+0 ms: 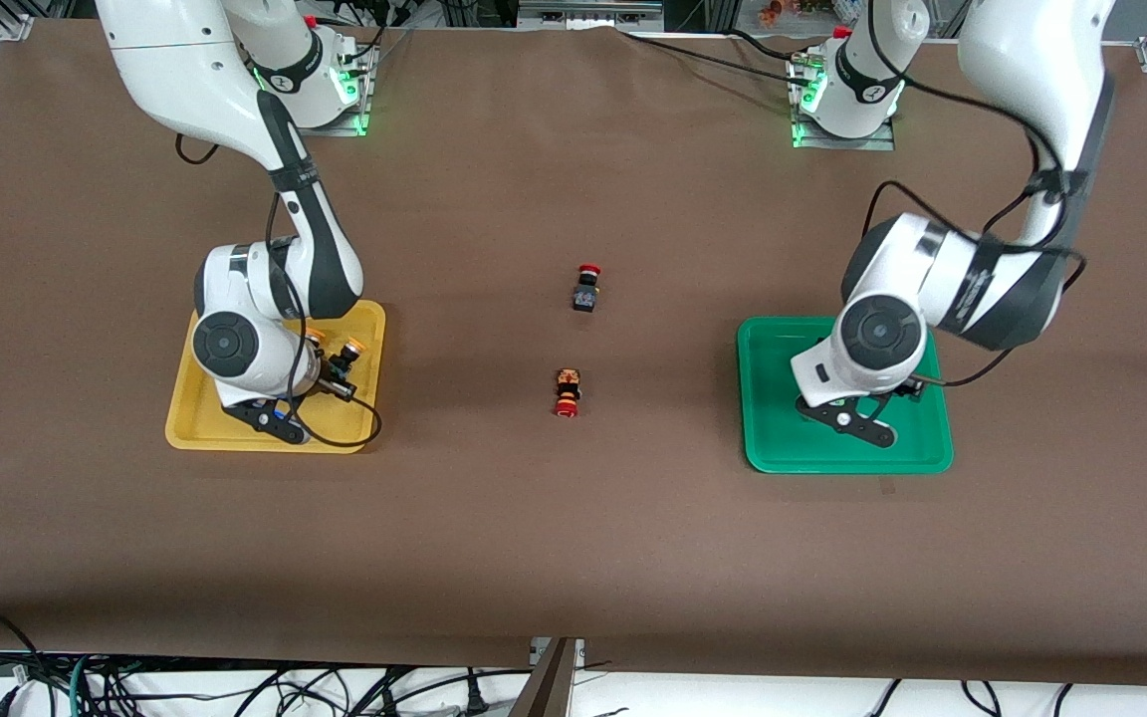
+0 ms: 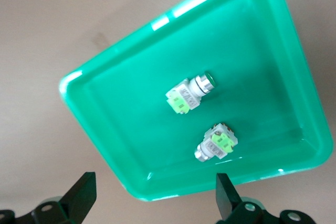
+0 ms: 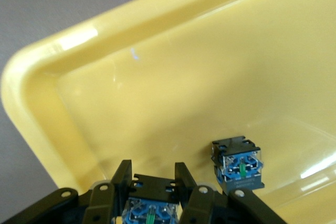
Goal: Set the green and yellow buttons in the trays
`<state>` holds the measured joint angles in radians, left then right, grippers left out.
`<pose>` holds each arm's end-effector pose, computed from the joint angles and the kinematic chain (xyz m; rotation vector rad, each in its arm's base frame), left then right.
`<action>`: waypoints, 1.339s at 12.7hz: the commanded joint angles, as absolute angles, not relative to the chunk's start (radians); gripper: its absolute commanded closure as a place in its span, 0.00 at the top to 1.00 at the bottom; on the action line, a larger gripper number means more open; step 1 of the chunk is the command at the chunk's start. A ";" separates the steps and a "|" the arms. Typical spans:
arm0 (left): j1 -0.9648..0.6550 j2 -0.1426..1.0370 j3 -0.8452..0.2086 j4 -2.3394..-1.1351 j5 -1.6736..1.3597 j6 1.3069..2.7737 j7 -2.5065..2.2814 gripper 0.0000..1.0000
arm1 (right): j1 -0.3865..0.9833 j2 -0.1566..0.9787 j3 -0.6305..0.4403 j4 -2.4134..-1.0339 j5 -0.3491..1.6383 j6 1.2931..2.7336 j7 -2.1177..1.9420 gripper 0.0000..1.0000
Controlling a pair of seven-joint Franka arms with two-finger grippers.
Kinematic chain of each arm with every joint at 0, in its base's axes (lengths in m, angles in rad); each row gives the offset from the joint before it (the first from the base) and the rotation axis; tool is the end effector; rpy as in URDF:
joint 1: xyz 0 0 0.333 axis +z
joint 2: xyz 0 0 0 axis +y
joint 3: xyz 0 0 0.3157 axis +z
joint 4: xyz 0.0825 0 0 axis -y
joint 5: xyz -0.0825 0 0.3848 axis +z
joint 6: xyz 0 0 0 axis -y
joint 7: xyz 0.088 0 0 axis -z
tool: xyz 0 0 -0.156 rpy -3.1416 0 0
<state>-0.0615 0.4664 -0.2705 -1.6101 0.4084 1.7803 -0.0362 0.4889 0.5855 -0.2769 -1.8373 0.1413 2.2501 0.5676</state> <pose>0.6224 -0.1431 0.3016 -2.7546 0.5965 0.3118 0.6063 0.1411 0.1585 2.9669 -0.6324 -0.1750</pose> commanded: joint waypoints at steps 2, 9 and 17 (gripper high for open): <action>-0.040 0.382 -0.273 -1.375 0.301 1.559 -0.032 1.00 | 0.500 0.531 -0.275 -1.842 0.143 2.243 0.529 1.00; 0.021 0.325 -0.152 -1.197 0.131 1.407 -0.029 1.00 | 0.495 0.362 -0.463 -1.514 0.133 1.662 0.235 1.00; 0.061 -0.072 -0.120 -1.738 0.025 1.683 -0.020 1.00 | 0.474 0.095 -0.471 -1.531 -0.003 1.497 0.141 1.00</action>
